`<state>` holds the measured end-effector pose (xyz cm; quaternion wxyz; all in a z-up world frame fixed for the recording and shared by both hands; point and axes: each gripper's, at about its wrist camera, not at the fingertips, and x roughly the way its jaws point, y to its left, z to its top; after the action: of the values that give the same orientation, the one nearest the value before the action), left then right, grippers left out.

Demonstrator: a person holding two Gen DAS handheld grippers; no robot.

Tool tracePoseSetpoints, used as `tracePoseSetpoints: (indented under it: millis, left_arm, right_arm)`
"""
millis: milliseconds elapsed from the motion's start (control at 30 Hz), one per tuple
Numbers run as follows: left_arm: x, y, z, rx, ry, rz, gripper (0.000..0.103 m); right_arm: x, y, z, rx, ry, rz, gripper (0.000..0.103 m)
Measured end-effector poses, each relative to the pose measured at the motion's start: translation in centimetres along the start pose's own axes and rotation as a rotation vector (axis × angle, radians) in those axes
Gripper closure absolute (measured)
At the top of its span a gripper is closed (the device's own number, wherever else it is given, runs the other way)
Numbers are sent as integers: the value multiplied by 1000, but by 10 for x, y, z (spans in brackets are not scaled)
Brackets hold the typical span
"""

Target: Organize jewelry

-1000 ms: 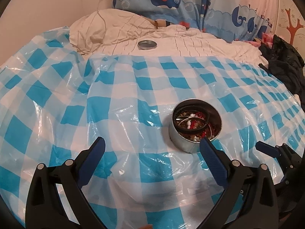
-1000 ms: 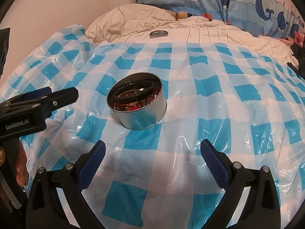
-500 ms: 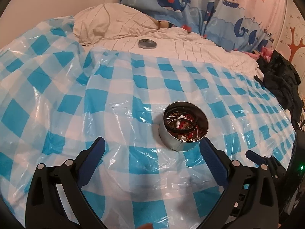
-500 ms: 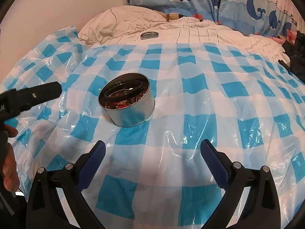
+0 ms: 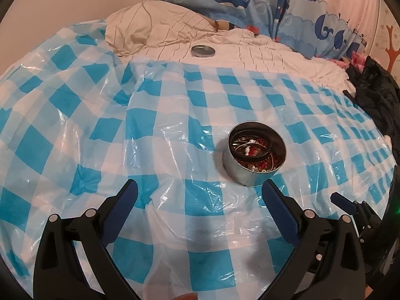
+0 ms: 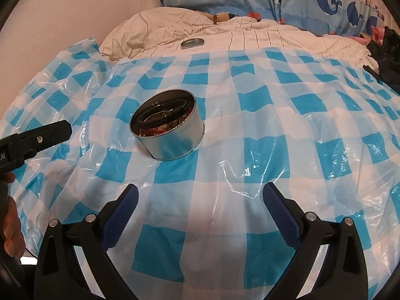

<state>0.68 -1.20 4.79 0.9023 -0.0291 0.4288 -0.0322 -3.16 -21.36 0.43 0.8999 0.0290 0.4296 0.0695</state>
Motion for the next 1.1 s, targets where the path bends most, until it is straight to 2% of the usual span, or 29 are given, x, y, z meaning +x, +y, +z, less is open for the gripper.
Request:
tracePoseSetpoints:
  millis: [233, 1100]
  left_arm:
    - [3, -13, 2, 60, -1, 33, 8]
    - [5, -19, 3, 98, -8, 74, 8]
  right_arm:
    - [5, 5, 3, -1, 6, 23, 8]
    - [9, 7, 4, 1, 10, 30, 8]
